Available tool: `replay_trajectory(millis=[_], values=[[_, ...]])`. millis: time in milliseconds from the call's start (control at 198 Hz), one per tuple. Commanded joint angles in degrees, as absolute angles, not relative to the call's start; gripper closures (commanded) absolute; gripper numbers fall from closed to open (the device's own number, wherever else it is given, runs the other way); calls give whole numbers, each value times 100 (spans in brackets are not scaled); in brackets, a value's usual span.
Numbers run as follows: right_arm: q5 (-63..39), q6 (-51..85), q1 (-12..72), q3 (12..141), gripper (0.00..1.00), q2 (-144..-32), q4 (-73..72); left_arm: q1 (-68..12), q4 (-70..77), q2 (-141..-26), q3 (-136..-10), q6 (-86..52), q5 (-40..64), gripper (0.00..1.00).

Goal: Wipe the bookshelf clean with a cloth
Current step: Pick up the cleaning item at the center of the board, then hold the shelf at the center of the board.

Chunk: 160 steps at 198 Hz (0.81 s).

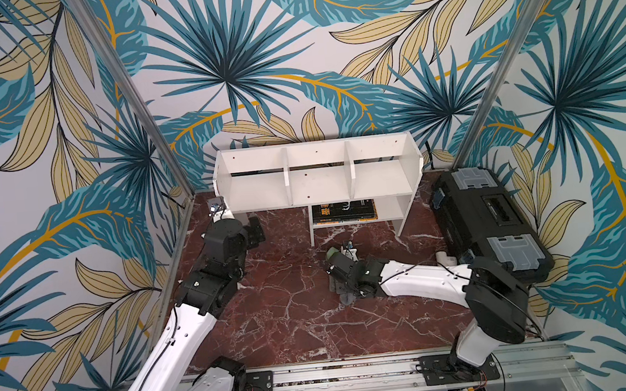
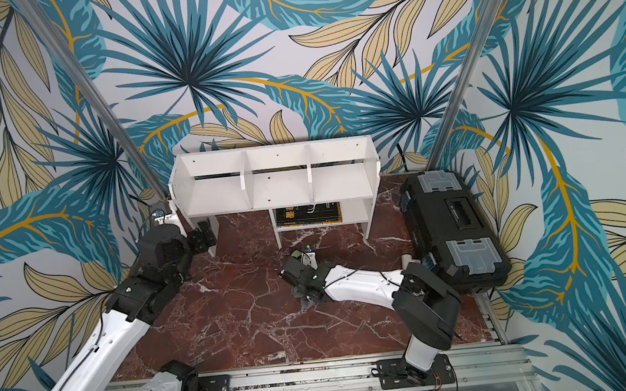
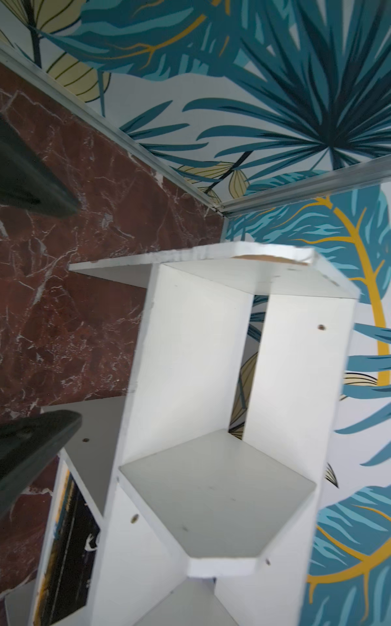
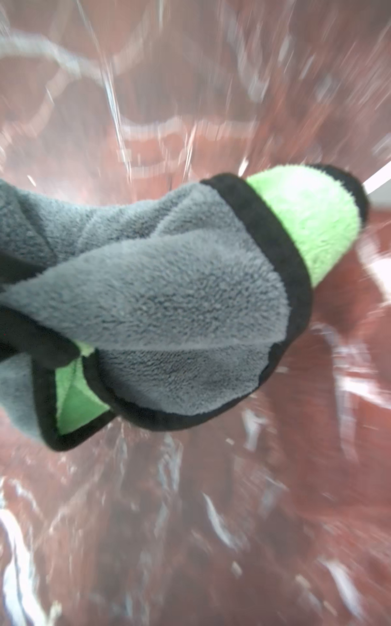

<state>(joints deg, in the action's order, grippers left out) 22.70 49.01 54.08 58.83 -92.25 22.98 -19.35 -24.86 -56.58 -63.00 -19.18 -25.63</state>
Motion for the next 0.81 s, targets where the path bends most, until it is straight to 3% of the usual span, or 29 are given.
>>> replay_trajectory(millis=[0,151,423,801], values=[[2357,4557,5414,5632,100,-8798,1776,-1570,-2670,-6021,-7160,-1642,-2055,5],[2390,4461,5410,5555,100,-8557,1710,-1038,-2726,-6874,-8129,-1458,-1675,0],[2065,4387,5417,5257,100,-8177,1307,-249,-2408,-7959,-8953,-1236,-1085,0],[2093,4282,5414,5029,100,-7931,998,170,-1861,-8493,-8969,-1504,33,0]])
